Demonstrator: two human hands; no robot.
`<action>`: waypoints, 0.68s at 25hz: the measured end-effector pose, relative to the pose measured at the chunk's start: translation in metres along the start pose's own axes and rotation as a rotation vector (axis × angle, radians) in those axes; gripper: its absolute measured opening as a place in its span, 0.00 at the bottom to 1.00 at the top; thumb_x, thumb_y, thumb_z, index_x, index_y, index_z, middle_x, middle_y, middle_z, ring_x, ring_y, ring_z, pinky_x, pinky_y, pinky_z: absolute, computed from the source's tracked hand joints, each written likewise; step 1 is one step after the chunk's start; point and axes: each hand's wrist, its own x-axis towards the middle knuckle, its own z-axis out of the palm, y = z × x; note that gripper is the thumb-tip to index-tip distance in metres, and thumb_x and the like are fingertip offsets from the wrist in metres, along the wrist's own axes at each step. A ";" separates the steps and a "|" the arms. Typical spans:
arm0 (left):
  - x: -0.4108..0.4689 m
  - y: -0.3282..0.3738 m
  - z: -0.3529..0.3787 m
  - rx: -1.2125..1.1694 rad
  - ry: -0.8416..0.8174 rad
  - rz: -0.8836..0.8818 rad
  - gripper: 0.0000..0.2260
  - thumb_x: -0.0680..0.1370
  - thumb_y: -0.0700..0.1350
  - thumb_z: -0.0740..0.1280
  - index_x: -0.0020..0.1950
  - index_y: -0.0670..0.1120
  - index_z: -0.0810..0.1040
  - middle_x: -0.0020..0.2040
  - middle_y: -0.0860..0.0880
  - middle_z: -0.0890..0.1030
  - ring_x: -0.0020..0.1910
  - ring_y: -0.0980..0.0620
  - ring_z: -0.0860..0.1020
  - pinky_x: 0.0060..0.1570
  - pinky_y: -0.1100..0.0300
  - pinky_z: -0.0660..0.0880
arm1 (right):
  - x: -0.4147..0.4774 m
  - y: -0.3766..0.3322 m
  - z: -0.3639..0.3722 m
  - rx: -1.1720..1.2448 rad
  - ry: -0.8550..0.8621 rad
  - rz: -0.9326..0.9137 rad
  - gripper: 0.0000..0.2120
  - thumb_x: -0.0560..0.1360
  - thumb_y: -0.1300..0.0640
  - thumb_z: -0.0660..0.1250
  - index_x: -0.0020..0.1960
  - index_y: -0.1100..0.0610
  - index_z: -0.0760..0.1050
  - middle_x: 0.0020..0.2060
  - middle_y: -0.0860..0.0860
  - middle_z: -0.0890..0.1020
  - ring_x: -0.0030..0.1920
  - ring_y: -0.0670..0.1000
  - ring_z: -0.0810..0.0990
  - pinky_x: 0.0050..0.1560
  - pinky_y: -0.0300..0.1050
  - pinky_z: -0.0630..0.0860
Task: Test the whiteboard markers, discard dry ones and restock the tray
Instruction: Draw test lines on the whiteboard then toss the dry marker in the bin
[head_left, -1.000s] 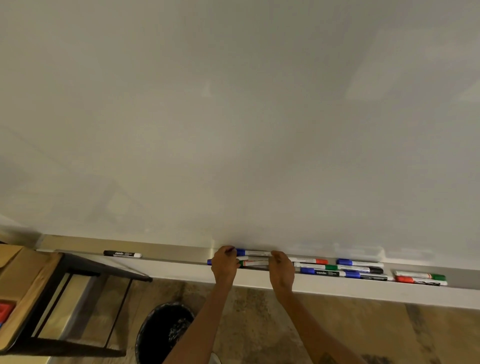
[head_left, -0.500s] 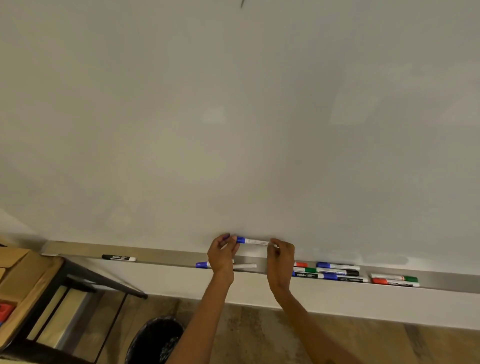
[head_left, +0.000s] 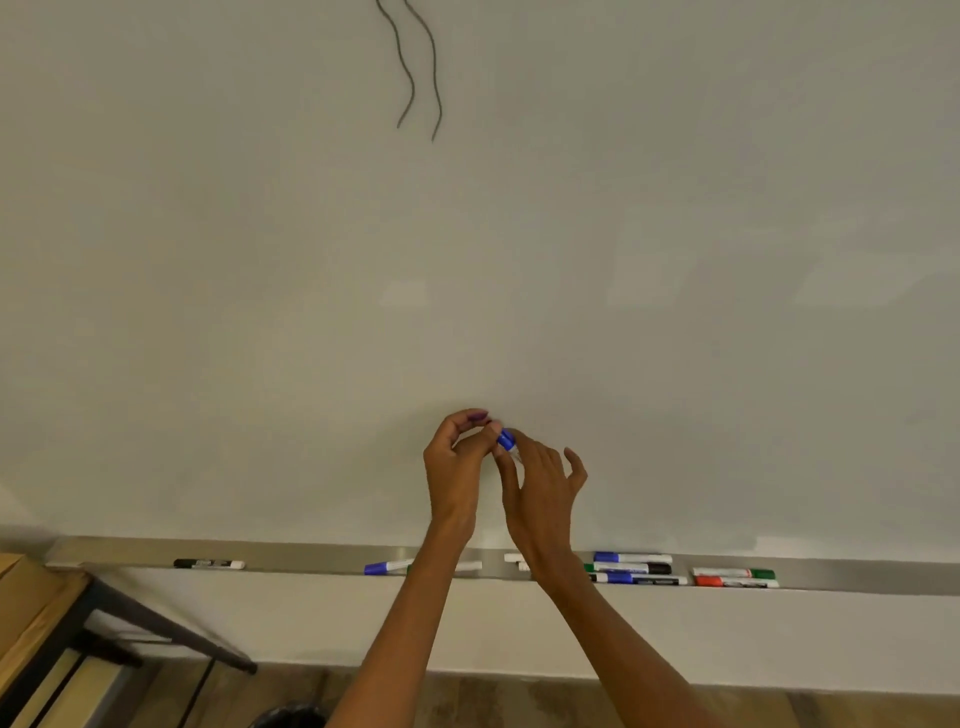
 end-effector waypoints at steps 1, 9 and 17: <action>-0.002 0.016 0.005 0.003 -0.044 0.036 0.09 0.76 0.40 0.73 0.54 0.49 0.83 0.49 0.52 0.85 0.51 0.51 0.84 0.55 0.57 0.81 | 0.009 -0.008 -0.008 0.031 0.027 -0.024 0.15 0.81 0.47 0.60 0.59 0.54 0.78 0.50 0.49 0.85 0.51 0.49 0.82 0.66 0.56 0.69; 0.000 0.126 0.017 -0.035 -0.306 0.201 0.07 0.81 0.44 0.65 0.55 0.48 0.82 0.49 0.54 0.86 0.51 0.57 0.84 0.53 0.65 0.80 | 0.070 -0.088 -0.053 0.230 0.114 -0.029 0.08 0.81 0.54 0.61 0.53 0.59 0.74 0.39 0.44 0.75 0.32 0.41 0.74 0.35 0.29 0.69; 0.015 0.195 0.006 -0.020 -0.323 0.295 0.08 0.79 0.48 0.67 0.55 0.48 0.83 0.50 0.51 0.86 0.50 0.53 0.84 0.55 0.61 0.80 | 0.104 -0.155 -0.069 0.048 0.270 -0.054 0.17 0.81 0.46 0.55 0.50 0.58 0.74 0.31 0.43 0.73 0.26 0.43 0.69 0.29 0.32 0.65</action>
